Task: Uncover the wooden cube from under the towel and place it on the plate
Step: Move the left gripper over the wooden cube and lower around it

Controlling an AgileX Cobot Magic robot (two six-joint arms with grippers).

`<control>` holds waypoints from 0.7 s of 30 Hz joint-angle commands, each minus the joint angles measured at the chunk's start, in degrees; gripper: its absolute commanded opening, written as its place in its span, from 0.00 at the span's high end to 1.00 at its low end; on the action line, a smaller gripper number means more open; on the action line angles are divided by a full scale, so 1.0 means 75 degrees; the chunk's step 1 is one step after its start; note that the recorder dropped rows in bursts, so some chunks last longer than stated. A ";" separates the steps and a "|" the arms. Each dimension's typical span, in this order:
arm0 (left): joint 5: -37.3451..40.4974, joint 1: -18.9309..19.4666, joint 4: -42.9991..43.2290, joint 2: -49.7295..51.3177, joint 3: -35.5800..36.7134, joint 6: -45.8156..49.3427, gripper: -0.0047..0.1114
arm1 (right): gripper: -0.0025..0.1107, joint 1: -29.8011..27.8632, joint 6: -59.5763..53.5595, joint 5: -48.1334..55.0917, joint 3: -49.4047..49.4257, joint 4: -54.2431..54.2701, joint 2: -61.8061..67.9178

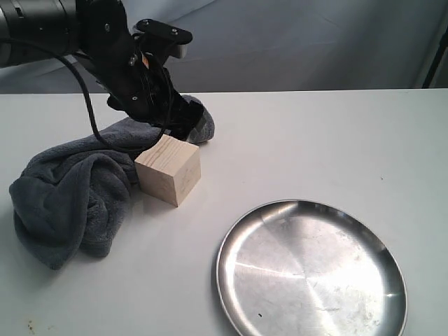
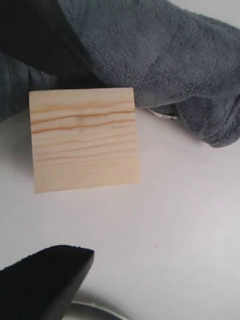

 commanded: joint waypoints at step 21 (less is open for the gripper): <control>-0.0493 -0.0014 0.1155 0.0947 -0.0027 -0.1124 0.06 | 0.98 0.0019 0.0007 -0.0076 0.0027 -0.0002 -0.0029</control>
